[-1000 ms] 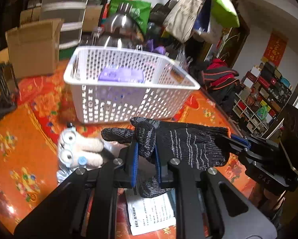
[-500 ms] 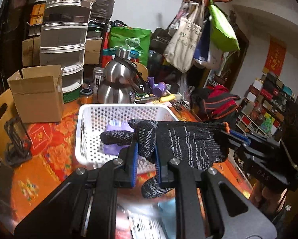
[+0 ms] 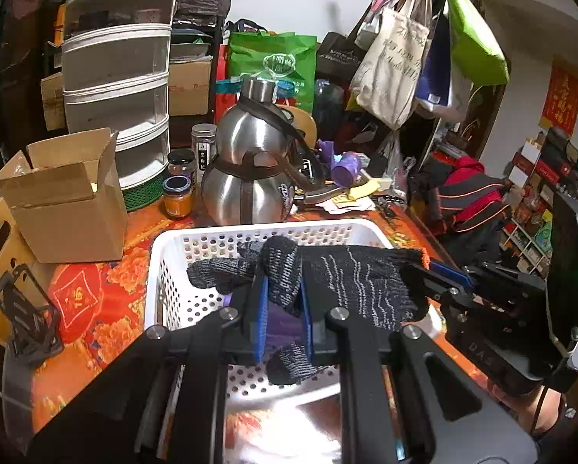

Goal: Organize soft objects
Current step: 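Carry the black glove over the basket and release it inside, then grasp the light-blue wet-wipe pack with the right tool, then lift the light-blue wet-wipe pack and lower it into the basket, then open the right tool and withdraw it from the basket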

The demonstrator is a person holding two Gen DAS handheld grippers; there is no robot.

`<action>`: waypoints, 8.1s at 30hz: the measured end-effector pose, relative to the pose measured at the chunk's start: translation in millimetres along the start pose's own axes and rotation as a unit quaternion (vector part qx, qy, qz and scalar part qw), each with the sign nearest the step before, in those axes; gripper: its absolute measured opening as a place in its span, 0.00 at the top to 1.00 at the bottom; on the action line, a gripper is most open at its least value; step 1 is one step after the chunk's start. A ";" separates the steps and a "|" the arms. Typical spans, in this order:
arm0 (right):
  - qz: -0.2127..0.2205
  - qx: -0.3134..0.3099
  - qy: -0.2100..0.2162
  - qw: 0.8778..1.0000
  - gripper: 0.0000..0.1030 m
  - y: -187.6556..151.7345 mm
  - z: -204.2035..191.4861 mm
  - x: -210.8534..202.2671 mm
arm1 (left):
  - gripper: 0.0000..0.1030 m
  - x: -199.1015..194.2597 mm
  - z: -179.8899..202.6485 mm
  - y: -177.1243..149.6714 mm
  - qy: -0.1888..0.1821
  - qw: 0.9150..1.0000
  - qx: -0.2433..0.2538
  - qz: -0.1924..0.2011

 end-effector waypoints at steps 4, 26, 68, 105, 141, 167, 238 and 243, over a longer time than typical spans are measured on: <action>-0.013 -0.006 -0.011 1.000 0.89 -2.3 6.8 25.2 | 0.88 31.6 -3.5 -1.6 0.014 1.000 0.000 -0.015; -0.060 0.000 -0.019 0.998 0.89 -24.3 16.7 91.5 | 0.87 109.0 -28.5 -34.4 0.049 0.996 0.005 -0.069; 0.017 0.006 0.007 1.000 0.09 -141.0 -40.0 -114.9 | 0.07 -134.8 -16.9 -195.0 0.068 0.998 0.017 0.003; -0.044 0.077 0.111 0.990 0.56 -282.6 -52.1 -124.1 | 0.43 -68.9 82.4 -331.2 -0.074 0.994 -0.011 -0.073; 0.016 0.028 0.092 0.995 0.79 -239.4 -74.8 -150.9 | 0.75 -126.2 81.4 -285.5 -0.110 0.994 0.013 0.019; 0.075 0.018 0.098 0.992 0.80 -62.0 -57.6 -121.8 | 0.75 -122.7 61.9 -76.9 -0.096 0.992 0.039 0.071; 0.004 0.056 0.019 0.998 0.22 -53.6 -1.0 -0.9 | 0.15 -22.1 -25.0 -84.4 0.034 0.999 -0.001 0.008; 0.016 0.066 0.021 0.997 0.22 -78.0 -8.7 -40.7 | 0.15 -68.6 -12.9 -125.7 0.042 0.999 0.017 0.001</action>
Point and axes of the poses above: each gripper's, at about its wrist camera, not at the fingertips, and x roughly the way its jaws point, z to its right, y to its top, the point moved 5 cm from there along x, roughly the way its jaws point, and after that the axes turned 2 degrees about z, right-handed, at the moved point
